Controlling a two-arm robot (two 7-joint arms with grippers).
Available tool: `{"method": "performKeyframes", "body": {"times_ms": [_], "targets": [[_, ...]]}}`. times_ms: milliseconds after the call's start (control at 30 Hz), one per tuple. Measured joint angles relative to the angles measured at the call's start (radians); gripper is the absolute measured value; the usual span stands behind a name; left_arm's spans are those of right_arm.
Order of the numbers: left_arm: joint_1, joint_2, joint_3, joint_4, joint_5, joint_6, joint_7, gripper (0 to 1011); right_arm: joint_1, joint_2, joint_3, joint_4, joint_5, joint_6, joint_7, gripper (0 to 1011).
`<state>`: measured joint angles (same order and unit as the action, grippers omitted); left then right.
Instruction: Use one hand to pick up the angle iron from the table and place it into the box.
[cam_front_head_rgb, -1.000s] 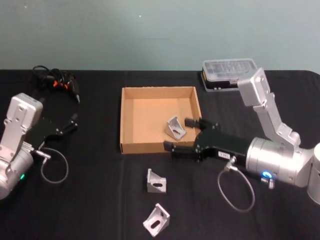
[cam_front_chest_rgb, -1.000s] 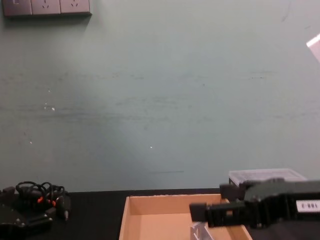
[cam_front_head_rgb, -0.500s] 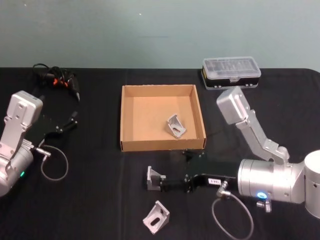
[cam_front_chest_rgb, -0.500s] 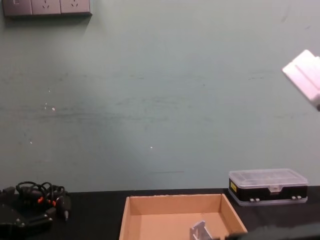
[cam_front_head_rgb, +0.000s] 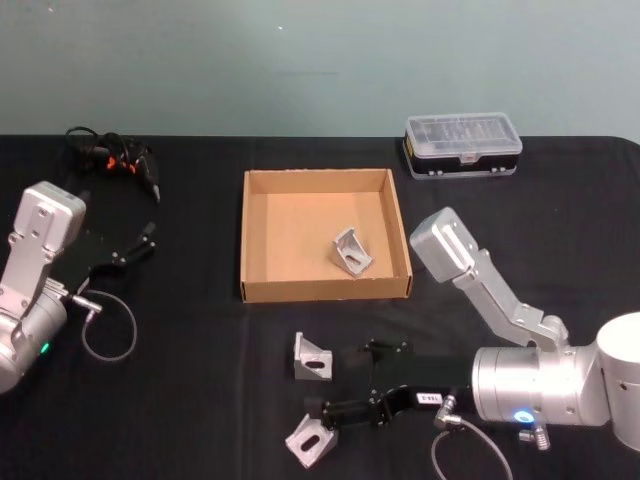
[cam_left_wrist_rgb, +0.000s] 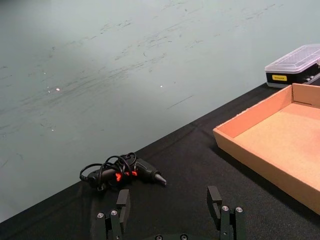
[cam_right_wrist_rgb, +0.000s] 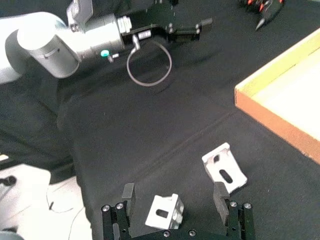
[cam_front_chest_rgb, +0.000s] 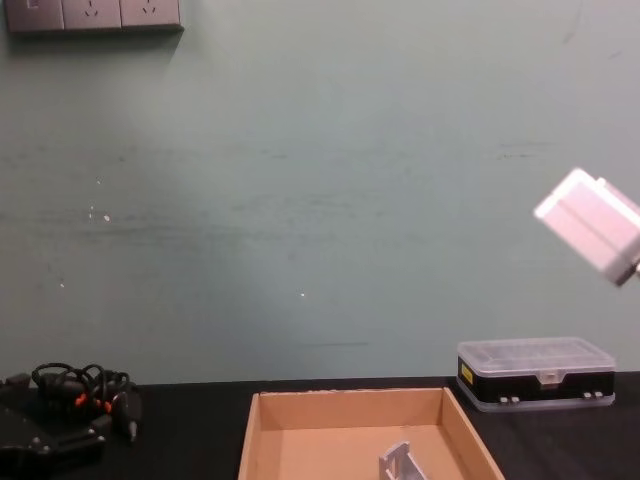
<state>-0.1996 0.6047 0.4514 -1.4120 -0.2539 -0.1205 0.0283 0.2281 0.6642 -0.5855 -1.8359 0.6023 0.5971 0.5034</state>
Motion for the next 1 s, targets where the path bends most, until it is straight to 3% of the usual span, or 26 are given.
{"method": "performKeyframes", "body": {"times_ms": [433,1000], "targets": [[0.0,0.0,0.0,0.0,0.0,0.0,0.0,1011,0.038,0.007,-0.078,0.046,0.0,0.025,0.014,1002],[0.0,0.0,0.0,0.0,0.0,0.0,0.0,1011,0.081,-0.008,-0.136,0.107,0.005,0.003,0.014,1002]]}}
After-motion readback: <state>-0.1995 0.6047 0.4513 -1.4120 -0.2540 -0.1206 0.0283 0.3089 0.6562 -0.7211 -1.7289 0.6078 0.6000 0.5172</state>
